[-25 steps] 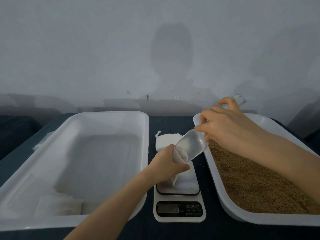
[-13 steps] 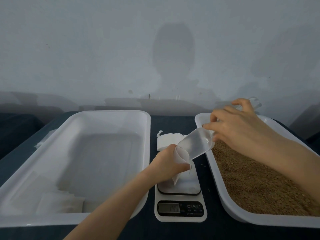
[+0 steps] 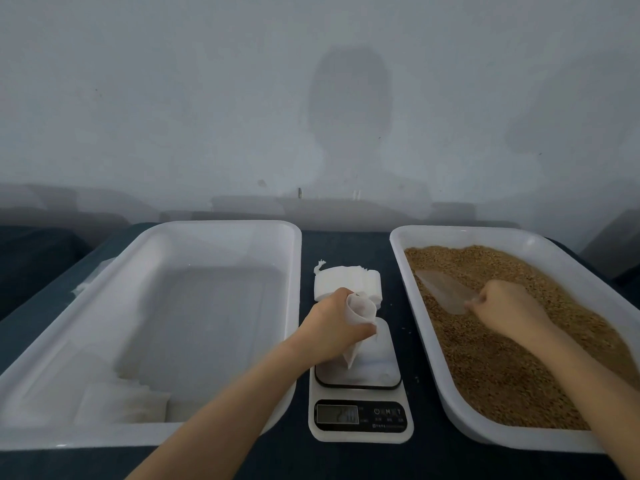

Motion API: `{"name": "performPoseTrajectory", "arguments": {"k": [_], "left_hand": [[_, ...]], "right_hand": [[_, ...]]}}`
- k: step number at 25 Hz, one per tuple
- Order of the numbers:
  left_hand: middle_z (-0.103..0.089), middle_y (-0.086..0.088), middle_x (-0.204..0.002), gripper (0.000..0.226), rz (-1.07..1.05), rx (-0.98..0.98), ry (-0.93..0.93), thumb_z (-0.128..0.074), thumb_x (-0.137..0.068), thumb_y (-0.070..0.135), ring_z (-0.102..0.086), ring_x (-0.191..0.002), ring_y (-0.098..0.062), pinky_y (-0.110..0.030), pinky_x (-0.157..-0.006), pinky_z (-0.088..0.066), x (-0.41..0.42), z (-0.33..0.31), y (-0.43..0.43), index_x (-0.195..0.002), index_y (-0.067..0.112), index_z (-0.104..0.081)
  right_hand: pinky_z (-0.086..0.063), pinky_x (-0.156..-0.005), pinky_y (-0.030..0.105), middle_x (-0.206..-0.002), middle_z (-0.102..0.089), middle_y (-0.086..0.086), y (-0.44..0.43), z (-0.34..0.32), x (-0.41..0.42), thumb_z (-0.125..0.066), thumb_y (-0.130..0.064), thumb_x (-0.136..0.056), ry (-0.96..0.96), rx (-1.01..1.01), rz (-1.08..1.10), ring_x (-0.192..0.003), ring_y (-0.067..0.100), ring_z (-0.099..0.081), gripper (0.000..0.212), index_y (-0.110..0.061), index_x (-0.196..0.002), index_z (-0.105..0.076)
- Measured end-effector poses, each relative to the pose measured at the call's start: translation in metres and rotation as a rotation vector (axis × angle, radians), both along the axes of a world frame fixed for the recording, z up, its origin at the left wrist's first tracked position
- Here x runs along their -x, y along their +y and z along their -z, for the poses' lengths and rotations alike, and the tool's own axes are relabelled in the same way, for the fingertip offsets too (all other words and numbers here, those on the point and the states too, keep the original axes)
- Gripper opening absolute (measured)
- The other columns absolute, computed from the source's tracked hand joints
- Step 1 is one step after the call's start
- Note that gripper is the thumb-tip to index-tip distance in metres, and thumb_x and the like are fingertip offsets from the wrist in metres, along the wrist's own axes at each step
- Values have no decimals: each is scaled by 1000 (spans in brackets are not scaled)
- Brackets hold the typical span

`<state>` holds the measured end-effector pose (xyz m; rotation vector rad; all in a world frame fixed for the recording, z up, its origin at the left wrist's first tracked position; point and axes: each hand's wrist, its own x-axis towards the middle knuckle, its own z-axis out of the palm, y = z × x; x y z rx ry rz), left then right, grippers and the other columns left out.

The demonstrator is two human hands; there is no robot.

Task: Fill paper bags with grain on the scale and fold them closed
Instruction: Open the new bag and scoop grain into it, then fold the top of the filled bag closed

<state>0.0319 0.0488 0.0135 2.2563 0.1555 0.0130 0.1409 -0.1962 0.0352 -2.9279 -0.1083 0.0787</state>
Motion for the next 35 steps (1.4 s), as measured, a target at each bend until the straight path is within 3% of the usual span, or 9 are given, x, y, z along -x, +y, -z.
{"name": "performPoseTrajectory", "arguments": {"k": [4,7,10,14,18,21,25,30,35], "left_hand": [[-45,20,-84,51,4,6,8,-66,-80,38,-48,-75,-1,-13,-56,-34,-1,0,1,-123,23,-44],[-44,20,-84,52,6,5,19,-66,-80,38,-48,-75,-1,-13,-56,-35,-1,1,1,-125,22,-43],[-46,18,-84,51,-9,6,16,-66,-81,37,-49,-75,-2,-14,-57,-37,-1,0,1,-124,22,-44],[-58,9,-96,48,13,10,-20,-68,-82,35,-58,-85,-6,-12,-66,-42,0,-1,1,-121,15,-48],[-56,3,-115,58,18,34,-39,-69,-84,37,-53,-95,-7,-8,-69,-37,4,-1,3,-130,13,-44],[-52,8,-109,61,21,40,-30,-68,-84,41,-49,-89,0,-5,-65,-34,6,-1,3,-132,14,-42],[-52,11,-105,55,-16,47,-32,-71,-82,40,-51,-89,-2,-6,-62,-36,3,1,3,-125,16,-45],[-55,11,-111,53,-17,58,-20,-74,-78,42,-54,-96,-6,-9,-65,-39,4,-2,7,-119,22,-47],[-53,14,-113,56,73,40,-2,-76,-74,44,-52,-107,-7,-22,-88,-42,6,-18,21,-118,26,-48]], "right_hand": [[-45,-55,25,-55,-49,1,7,3,1,-58,-31,-91,96,97,-9,-49,17,-50,36,-13,-61,-51],[-47,-64,28,-84,-59,2,21,-6,16,-53,-29,-94,-70,191,-124,-73,16,-57,18,-14,-85,-58],[-45,-75,16,-108,-56,-11,53,-26,50,-56,-33,-91,-189,-229,-430,-87,0,-54,30,-26,-120,-54],[-41,-61,12,-89,-55,-18,91,-30,85,-54,-45,-89,-80,-360,-710,-74,-6,-55,24,-42,-114,-53],[-34,-62,12,-93,-47,-10,101,-10,79,-52,-39,-94,-174,-251,-613,-75,0,-47,26,-27,-115,-61],[-31,-59,12,-91,-40,-9,99,-1,75,-54,-40,-92,-175,-258,-571,-72,1,-42,22,-29,-110,-62],[-35,-55,14,-79,-57,-8,93,4,72,-54,-37,-93,-179,-275,-565,-64,2,-50,21,-22,-98,-69],[-39,-56,14,-69,-56,-10,95,9,73,-57,-24,-93,-188,-437,-594,-61,2,-52,16,-11,-91,-65],[-42,-71,11,-85,-64,0,92,5,74,-61,-7,-89,-303,-571,-670,-78,3,-57,7,-6,-90,-68]]}}
